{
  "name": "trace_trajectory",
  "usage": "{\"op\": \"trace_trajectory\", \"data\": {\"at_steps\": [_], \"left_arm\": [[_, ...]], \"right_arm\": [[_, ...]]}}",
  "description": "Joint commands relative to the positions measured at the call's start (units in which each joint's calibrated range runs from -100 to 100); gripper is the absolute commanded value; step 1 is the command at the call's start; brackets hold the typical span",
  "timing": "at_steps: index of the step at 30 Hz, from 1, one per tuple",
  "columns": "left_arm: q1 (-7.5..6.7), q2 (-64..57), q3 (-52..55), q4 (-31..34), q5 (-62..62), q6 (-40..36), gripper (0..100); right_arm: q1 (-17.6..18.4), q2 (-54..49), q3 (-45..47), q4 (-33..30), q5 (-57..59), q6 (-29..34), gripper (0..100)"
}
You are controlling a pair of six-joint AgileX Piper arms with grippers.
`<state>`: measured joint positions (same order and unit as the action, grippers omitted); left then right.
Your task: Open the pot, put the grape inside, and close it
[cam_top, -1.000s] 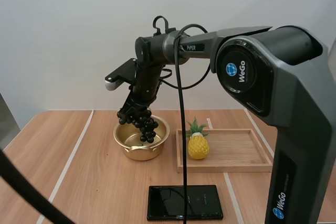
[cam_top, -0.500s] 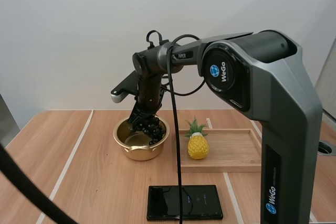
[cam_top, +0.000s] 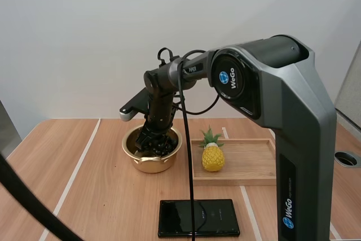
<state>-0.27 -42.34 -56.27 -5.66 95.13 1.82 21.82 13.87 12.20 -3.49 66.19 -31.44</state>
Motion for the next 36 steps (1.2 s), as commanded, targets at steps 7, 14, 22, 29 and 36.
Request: {"op": "trace_trajectory", "data": {"at_steps": [7,14,22,29,36], "left_arm": [[-0.13,0.34,-0.01,0.59,0.16,0.14,0],[-0.13,0.34,-0.01,0.72,0.16,0.14,0],[-0.13,0.34,-0.01,0.72,0.16,0.14,0],[-0.13,0.34,-0.01,0.72,0.16,0.14,0],[-0.13,0.34,-0.01,0.72,1.6,0.14,0]], "right_arm": [[0.16,0.24,1.6,6.9,8.7,-2.93,0],[0.16,0.24,1.6,5.03,6.43,-2.37,0],[0.16,0.24,1.6,-0.14,2.35,1.36,0],[0.16,0.24,1.6,-1.26,2.31,2.61,0],[0.16,0.24,1.6,-1.16,2.83,6.69,64]]}}
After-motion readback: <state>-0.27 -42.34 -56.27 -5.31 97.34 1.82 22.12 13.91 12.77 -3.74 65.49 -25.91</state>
